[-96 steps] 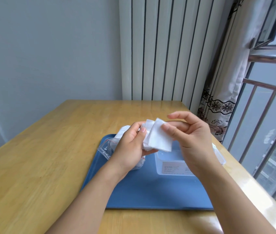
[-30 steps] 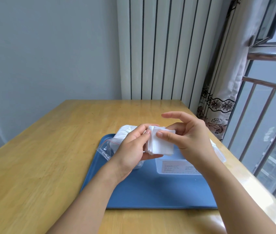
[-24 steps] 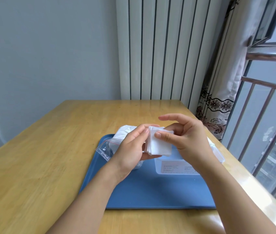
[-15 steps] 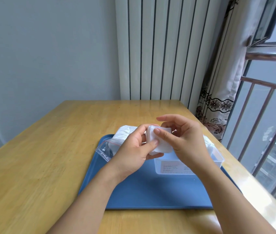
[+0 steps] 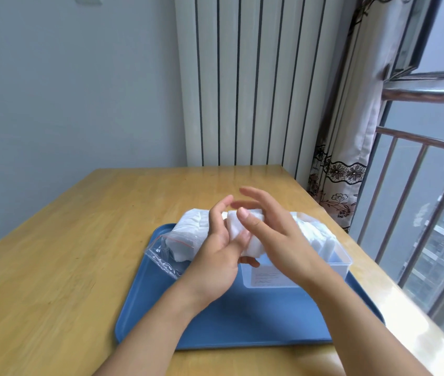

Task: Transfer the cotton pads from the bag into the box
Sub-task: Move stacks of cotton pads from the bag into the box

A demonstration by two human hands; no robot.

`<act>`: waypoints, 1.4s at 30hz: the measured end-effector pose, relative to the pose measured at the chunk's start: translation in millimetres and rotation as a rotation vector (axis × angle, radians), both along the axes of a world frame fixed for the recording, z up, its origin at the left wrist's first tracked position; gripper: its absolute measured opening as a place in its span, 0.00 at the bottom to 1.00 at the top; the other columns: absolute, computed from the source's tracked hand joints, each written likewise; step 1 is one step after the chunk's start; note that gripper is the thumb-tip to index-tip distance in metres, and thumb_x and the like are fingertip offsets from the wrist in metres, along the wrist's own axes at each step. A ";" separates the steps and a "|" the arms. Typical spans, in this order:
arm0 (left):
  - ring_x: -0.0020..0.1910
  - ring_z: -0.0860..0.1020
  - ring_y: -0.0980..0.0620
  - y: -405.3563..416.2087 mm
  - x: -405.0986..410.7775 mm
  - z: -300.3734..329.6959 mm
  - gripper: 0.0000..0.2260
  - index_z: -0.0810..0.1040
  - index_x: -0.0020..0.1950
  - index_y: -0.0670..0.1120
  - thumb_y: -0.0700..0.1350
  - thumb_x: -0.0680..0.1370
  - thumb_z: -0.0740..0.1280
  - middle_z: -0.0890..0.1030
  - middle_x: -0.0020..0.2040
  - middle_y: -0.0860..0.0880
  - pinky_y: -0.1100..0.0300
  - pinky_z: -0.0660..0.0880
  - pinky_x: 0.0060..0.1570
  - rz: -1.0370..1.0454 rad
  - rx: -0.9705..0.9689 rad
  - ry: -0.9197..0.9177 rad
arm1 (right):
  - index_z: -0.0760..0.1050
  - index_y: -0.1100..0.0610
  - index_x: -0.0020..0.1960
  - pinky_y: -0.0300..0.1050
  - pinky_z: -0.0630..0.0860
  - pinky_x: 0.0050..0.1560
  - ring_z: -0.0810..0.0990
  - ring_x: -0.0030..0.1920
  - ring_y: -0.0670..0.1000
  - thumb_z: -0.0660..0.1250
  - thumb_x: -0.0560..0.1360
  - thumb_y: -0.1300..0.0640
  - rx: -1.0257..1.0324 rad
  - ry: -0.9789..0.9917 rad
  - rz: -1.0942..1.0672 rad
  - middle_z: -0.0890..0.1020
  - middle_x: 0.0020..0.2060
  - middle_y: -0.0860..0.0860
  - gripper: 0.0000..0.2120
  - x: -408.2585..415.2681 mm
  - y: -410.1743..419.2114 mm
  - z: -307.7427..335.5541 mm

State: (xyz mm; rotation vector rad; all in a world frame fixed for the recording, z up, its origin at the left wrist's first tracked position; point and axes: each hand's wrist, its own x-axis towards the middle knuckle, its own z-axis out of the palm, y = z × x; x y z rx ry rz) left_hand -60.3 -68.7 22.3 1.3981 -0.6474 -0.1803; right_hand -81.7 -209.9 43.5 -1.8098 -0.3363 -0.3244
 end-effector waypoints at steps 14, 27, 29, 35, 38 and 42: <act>0.53 0.83 0.56 -3.3 2.0 -10.6 0.26 0.68 0.68 0.58 0.47 0.74 0.76 0.85 0.52 0.54 0.58 0.81 0.50 0.280 0.210 -0.198 | 0.83 0.58 0.42 0.53 0.76 0.45 0.78 0.39 0.55 0.74 0.69 0.57 -0.165 0.281 -0.084 0.84 0.37 0.58 0.05 -6.6 -36.3 20.5; 0.35 0.72 0.65 3.2 6.2 -15.2 0.07 0.80 0.39 0.53 0.52 0.75 0.74 0.76 0.34 0.60 0.68 0.65 0.37 0.287 0.732 -0.658 | 0.70 0.59 0.27 0.42 0.61 0.27 0.66 0.29 0.55 0.71 0.62 0.54 -0.481 0.239 -0.765 0.71 0.23 0.53 0.13 20.9 -39.8 -9.7; 0.34 0.73 0.60 3.2 7.1 -14.5 0.08 0.80 0.38 0.53 0.52 0.75 0.74 0.77 0.34 0.58 0.65 0.69 0.37 0.274 0.737 -0.660 | 0.68 0.58 0.29 0.42 0.61 0.27 0.67 0.29 0.57 0.70 0.61 0.55 -0.601 0.252 -0.841 0.70 0.24 0.53 0.12 23.1 -43.3 -12.6; 0.34 0.73 0.56 1.6 7.2 -15.1 0.08 0.80 0.37 0.52 0.51 0.75 0.74 0.77 0.34 0.57 0.63 0.72 0.39 0.252 0.713 -0.660 | 0.76 0.60 0.40 0.46 0.72 0.36 0.77 0.36 0.60 0.70 0.66 0.56 -0.730 0.247 -0.928 0.75 0.32 0.53 0.08 23.8 -46.7 -12.3; 0.34 0.74 0.56 1.7 6.6 -16.6 0.08 0.80 0.37 0.51 0.51 0.75 0.74 0.78 0.34 0.56 0.62 0.73 0.39 0.250 0.703 -0.650 | 0.76 0.56 0.49 0.46 0.71 0.39 0.76 0.41 0.59 0.71 0.68 0.55 -0.798 0.277 -0.909 0.74 0.37 0.50 0.12 23.9 -45.0 -13.2; 0.34 0.74 0.55 1.3 6.1 -17.0 0.08 0.80 0.37 0.52 0.51 0.75 0.74 0.78 0.34 0.55 0.62 0.73 0.39 0.246 0.694 -0.640 | 0.73 0.54 0.52 0.48 0.71 0.41 0.78 0.46 0.57 0.74 0.67 0.48 -0.753 0.258 -0.869 0.78 0.44 0.49 0.18 23.2 -46.9 -14.8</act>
